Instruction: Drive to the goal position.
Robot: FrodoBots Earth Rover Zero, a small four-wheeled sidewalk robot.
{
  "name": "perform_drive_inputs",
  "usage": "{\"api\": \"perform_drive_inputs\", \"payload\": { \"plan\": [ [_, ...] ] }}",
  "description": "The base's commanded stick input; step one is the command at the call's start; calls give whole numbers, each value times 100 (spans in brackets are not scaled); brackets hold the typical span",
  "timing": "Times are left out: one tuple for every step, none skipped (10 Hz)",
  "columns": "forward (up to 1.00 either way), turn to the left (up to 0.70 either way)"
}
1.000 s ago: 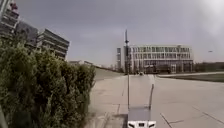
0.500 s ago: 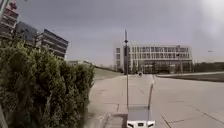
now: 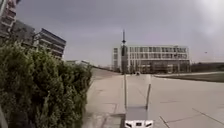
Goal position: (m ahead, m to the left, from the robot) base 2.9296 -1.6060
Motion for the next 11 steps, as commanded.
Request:
{"api": "perform_drive_inputs", "payload": {
  "plan": [
    [0, -45],
    [0, -45],
    [0, -45],
    [0, -45],
    [0, -45],
    [0, -45],
    [0, -45],
    [0, -45],
    [0, -45],
    [0, -45],
    [0, -45]
  ]
}}
